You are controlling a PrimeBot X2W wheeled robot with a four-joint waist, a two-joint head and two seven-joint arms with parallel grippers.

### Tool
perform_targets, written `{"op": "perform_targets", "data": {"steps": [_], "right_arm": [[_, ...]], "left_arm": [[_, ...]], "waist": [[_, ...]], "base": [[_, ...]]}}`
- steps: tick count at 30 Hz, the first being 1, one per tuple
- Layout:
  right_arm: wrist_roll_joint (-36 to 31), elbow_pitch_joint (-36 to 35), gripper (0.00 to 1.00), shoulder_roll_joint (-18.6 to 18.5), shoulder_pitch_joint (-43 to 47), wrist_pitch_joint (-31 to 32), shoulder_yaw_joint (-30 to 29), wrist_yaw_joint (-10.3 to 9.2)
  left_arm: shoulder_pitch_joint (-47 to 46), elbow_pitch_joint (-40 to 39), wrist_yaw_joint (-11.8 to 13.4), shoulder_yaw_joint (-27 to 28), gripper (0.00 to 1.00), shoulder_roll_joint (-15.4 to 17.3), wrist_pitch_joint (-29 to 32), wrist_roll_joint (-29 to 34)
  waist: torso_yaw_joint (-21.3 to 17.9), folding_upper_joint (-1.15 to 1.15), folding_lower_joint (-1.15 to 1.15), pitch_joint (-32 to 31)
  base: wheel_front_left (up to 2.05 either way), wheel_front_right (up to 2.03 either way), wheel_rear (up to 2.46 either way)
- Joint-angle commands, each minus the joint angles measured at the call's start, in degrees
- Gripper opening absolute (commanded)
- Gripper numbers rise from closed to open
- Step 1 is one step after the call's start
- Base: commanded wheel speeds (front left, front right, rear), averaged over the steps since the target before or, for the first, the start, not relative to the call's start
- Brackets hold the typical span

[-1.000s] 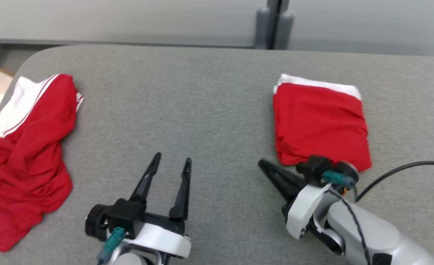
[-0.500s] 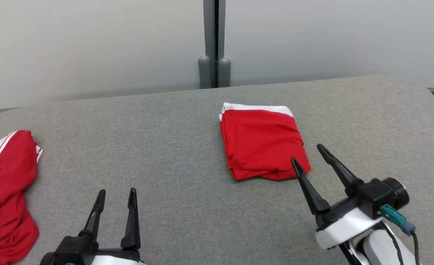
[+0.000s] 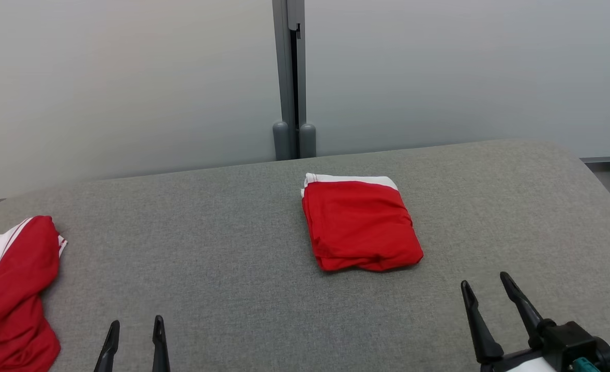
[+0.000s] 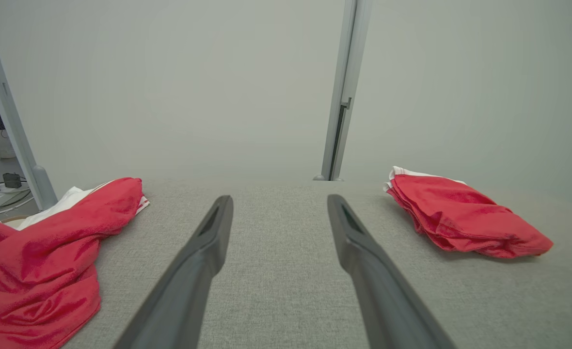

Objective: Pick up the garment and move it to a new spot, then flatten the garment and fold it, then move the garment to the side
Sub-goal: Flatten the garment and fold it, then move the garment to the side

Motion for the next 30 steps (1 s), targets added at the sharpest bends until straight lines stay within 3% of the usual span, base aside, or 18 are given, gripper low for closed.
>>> {"op": "perform_targets", "data": {"steps": [1,11,30], "right_arm": [[-0.3,-0.8,1.00,0.5,0.8,0.0,-0.2,-0.02],[1.4,-2.4,1.00,0.5,2.0,-0.1,3.0,-0.02],[1.2,-2.6,1.00,1.3,0.6,-0.1,3.2,-0.02]], "left_arm": [[0.7,-0.3,0.2,0.5,1.00,0.2,-0.1,0.7],[2.6,-0.4,-0.6,-0.4,1.00,0.2,-0.1,1.7],[1.9,-0.2,-1.0,-0.4,1.00,0.2,-0.1,2.6]], "waist": [[0.0,0.00,0.00,-0.2],[1.1,0.00,0.00,0.1],[1.7,0.00,0.00,1.6]], "base": [[0.00,0.00,0.00],[0.00,0.00,0.00],[0.00,0.00,0.00]]}}
